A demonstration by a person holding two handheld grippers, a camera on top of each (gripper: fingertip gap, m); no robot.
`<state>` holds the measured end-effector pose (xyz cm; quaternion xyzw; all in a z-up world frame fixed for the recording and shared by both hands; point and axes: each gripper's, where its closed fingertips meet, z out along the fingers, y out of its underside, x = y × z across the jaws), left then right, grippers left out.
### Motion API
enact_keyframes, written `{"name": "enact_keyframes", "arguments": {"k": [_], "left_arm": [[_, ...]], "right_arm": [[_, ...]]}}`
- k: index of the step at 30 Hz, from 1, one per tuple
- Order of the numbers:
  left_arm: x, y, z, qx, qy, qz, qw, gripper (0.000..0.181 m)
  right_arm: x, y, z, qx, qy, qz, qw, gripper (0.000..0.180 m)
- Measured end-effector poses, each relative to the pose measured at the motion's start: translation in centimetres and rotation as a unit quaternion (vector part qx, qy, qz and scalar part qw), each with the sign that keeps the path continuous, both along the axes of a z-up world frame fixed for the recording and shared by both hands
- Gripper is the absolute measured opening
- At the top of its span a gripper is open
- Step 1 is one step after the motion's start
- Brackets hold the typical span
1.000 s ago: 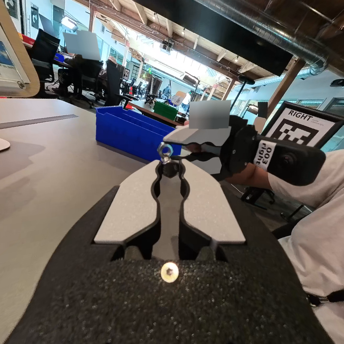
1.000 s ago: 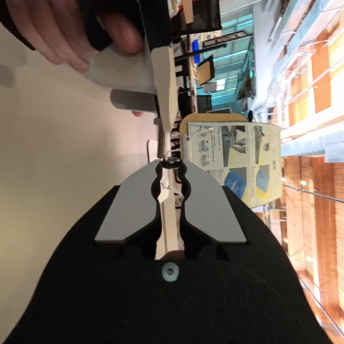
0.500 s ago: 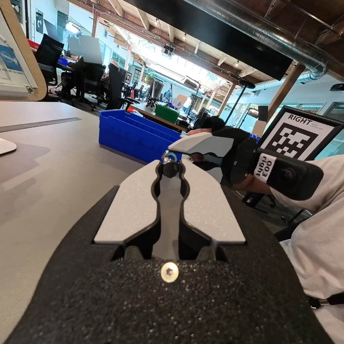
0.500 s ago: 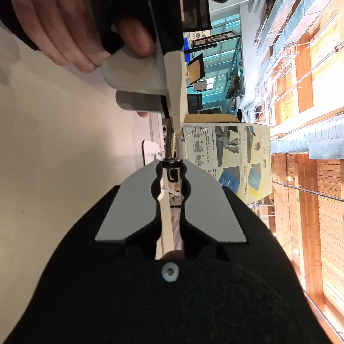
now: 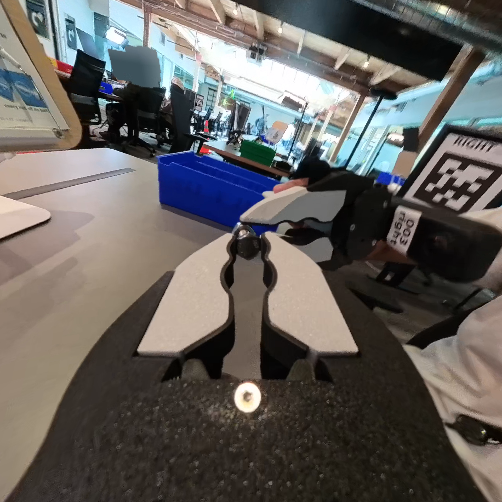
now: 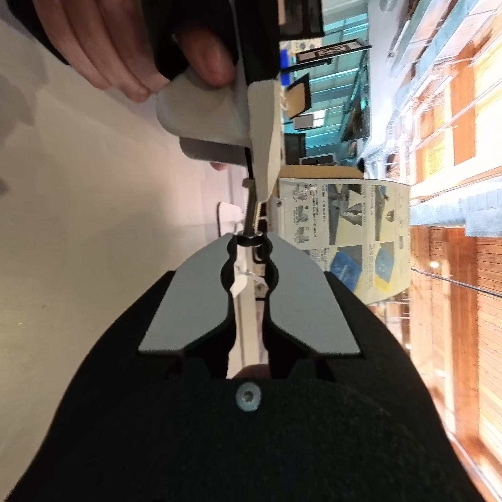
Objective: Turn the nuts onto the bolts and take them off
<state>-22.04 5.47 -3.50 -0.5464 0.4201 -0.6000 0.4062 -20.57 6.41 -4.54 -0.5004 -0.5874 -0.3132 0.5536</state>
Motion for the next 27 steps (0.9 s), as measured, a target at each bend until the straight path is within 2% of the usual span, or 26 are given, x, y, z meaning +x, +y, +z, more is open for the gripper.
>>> {"name": "enact_keyframes", "arguments": {"k": [6, 9, 12, 18, 23, 27], "left_arm": [[0.0, -0.9, -1.0, 0.070, 0.043, -0.010, 0.997, 0.016], [0.2, -1.8, -1.3, 0.095, 0.055, -0.028, 0.994, 0.016], [0.5, -2.9, -1.9, 0.115, 0.071, -0.050, 0.990, 0.016], [0.9, -4.6, -3.3, 0.142, 0.103, -0.086, 0.981, 0.016], [1.2, -5.5, -3.7, 0.178, 0.118, -0.093, 0.972, 0.016], [1.2, -6.2, -4.2, 0.207, 0.130, -0.099, 0.965, 0.016]], "right_arm": [[-0.1, -0.9, -1.1, -0.160, 0.023, 0.056, 0.985, 0.017], [0.0, -1.9, -1.5, -0.269, 0.037, 0.087, 0.958, 0.017], [0.2, -3.2, -2.1, -0.378, 0.041, 0.112, 0.918, 0.017], [0.7, -5.4, -3.4, -0.593, 0.076, 0.126, 0.792, 0.017], [1.0, -6.8, -3.4, -0.752, 0.129, 0.127, 0.634, 0.017], [1.0, -7.7, -3.7, -0.835, 0.136, 0.126, 0.518, 0.017]]}}
